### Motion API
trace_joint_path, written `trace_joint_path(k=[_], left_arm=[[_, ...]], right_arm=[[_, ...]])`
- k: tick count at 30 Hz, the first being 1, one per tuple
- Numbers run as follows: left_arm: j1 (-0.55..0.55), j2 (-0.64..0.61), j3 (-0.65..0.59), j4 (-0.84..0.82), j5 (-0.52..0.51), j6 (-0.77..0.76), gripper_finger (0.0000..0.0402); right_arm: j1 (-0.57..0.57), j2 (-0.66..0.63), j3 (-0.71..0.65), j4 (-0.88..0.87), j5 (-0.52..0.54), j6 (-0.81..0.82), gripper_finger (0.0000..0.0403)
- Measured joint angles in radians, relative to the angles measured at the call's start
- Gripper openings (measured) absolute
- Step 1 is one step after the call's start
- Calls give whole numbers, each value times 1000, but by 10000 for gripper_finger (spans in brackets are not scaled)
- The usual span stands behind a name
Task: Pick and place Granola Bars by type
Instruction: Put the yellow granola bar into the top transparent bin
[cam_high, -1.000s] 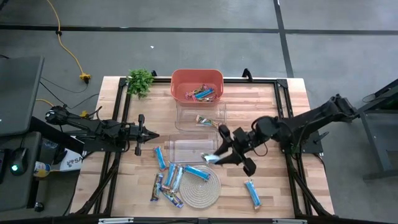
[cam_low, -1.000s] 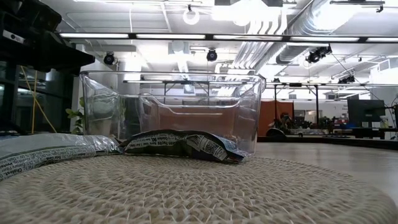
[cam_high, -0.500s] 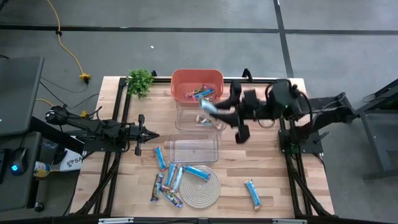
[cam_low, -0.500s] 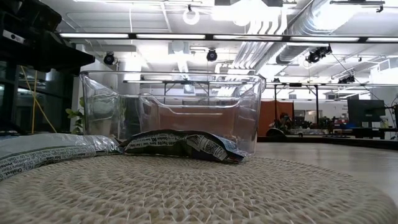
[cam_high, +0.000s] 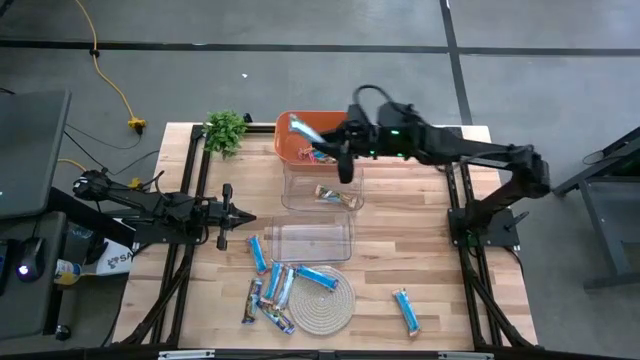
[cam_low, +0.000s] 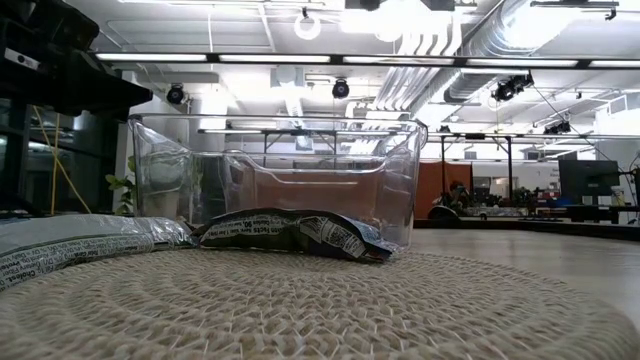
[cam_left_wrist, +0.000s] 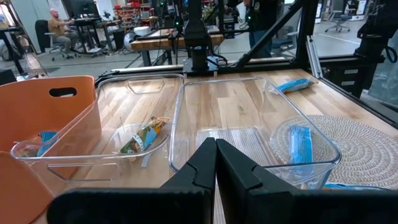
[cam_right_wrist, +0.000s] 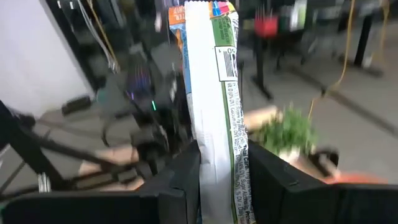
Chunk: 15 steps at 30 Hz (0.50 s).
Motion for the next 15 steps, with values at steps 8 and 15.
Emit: trace_joint_path(k=[8,15], left_arm=[[0,0,0,0,0,0,7],[0,0,0,0,0,0,7]], right_arm=[[-83,170,-1,-206,-105,-34,94],[-119,276,-2,-393,-106,-129,94]])
